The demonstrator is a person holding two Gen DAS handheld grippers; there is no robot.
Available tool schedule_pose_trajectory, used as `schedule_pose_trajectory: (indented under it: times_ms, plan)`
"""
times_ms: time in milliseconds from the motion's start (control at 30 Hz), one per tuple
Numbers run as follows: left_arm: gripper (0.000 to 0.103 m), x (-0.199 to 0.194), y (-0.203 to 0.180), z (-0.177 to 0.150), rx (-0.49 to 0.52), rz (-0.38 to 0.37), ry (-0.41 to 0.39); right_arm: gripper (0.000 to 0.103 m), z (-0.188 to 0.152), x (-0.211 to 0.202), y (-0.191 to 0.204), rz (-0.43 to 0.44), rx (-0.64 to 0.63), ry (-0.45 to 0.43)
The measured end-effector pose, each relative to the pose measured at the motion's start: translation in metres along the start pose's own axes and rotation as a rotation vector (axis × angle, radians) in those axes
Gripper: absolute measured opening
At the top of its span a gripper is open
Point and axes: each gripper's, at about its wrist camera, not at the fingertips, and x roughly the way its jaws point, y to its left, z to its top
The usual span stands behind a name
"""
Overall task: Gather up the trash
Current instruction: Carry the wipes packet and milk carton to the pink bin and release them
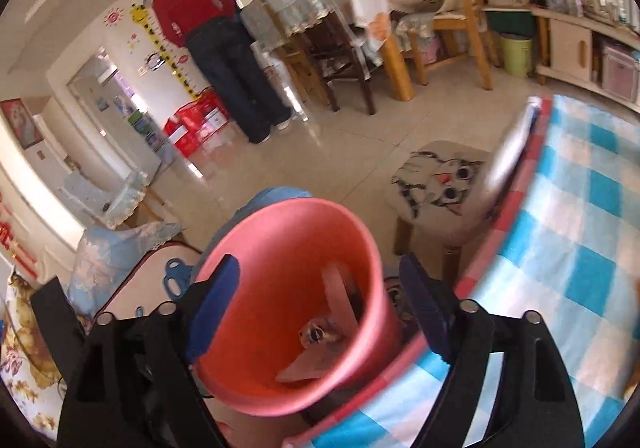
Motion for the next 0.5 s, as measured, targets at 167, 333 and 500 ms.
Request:
schedule_pose_trajectory:
  times_ms: [167,333,500]
  plan:
    - [0.09,-0.009,-0.016,-0.007,0.056,-0.02,-0.046,0.092,-0.018,-0.031,-0.023,-0.086,0.015,-0.036]
    - [0.09,-0.01,-0.041,-0.021,0.162,-0.042,-0.041,0.093,-0.041,-0.064,-0.047,-0.172,0.015,-0.04]
    - [0.09,-0.013,-0.062,-0.039,0.274,-0.124,-0.042,0.093,-0.067,-0.097,-0.067,-0.242,0.004,-0.053]
